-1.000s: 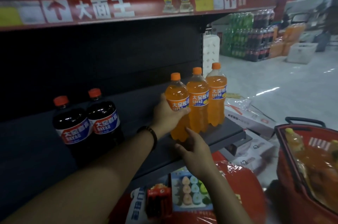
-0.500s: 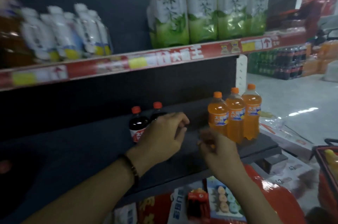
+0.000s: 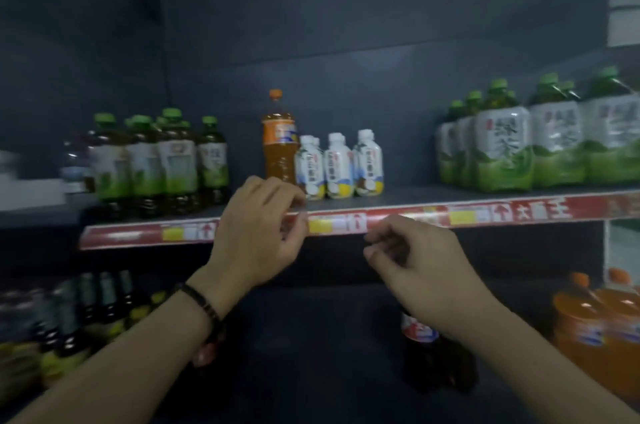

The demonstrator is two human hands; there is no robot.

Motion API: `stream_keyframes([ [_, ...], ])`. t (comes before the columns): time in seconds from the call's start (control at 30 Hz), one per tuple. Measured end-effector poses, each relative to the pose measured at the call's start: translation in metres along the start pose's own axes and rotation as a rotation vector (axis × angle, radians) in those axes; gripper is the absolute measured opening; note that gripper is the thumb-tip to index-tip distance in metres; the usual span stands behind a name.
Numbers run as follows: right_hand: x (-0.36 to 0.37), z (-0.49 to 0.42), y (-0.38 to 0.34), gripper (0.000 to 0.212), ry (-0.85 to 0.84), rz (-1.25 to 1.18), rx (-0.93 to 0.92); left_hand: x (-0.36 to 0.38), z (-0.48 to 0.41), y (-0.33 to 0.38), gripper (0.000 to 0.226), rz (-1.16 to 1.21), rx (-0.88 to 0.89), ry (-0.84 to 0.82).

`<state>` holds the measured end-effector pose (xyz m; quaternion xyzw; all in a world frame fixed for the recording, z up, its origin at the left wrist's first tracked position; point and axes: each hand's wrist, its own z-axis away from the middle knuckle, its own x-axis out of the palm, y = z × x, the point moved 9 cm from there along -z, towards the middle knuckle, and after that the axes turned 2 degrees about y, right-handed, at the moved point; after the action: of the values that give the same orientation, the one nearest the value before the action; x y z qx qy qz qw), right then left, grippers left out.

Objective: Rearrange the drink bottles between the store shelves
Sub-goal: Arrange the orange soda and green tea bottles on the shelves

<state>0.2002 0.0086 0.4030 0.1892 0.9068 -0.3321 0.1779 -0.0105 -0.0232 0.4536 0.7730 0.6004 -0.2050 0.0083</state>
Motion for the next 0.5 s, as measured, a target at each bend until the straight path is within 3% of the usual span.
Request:
stream_keyframes([
  [0.23,0.084,-0.113,-0.069,0.013,-0.058,0.091,-0.06,0.029,-0.006,-0.122,0.005,0.055,-0.365,-0.078],
  [0.33,0.107,-0.169,-0.076,0.031,-0.004,0.095,-0.036,0.054,0.009,-0.143,0.007,0.089,-0.493,-0.129],
  [0.5,0.132,-0.26,-0.069,0.056,0.073,0.173,0.043,0.072,0.014,-0.157,0.017,0.055,-0.542,-0.151],
])
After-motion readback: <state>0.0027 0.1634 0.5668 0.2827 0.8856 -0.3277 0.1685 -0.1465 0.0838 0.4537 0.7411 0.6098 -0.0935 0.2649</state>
